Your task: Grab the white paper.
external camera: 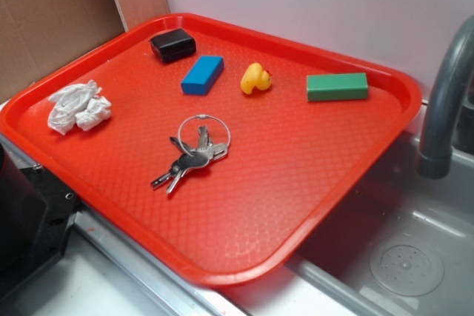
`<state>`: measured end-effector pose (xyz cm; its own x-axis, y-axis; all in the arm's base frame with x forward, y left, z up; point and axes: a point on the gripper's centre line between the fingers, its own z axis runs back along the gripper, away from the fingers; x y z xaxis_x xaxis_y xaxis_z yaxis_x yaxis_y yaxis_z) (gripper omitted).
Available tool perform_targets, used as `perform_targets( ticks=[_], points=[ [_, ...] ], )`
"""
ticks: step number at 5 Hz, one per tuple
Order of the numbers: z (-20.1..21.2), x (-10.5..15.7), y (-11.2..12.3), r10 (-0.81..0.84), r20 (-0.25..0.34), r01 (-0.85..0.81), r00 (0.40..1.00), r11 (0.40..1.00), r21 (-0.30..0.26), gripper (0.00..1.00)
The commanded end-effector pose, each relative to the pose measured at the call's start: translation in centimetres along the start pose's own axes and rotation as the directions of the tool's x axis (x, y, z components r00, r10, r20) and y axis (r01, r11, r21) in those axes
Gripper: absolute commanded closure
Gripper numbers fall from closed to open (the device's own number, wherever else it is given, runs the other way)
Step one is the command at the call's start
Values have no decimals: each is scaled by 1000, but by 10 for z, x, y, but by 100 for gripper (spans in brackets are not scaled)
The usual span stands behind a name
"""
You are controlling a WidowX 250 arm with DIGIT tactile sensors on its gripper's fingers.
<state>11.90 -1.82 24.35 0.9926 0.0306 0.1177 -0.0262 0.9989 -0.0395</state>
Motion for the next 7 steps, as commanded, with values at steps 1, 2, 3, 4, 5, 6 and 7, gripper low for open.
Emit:
perform_targets(
  ticks=[1, 2, 3, 4, 5, 6, 7],
  points=[
    [0, 0, 0, 0, 0, 0, 1000, 1000, 0, 0],
    [-28, 13, 41, -106, 11, 106, 994, 994, 4, 0],
    [-71, 12, 74, -208, -14, 207, 978, 978, -24, 0],
    [-119, 1, 97, -256, -63, 252, 965, 966, -62, 0],
    [-169, 4, 117, -316, -91, 309, 944, 947, -87, 0],
    [-198, -1, 128, -341, -114, 337, 933, 940, -51, 0],
    [-210, 14, 129, -375, -143, 376, 916, 926, -17, 0]
  ],
)
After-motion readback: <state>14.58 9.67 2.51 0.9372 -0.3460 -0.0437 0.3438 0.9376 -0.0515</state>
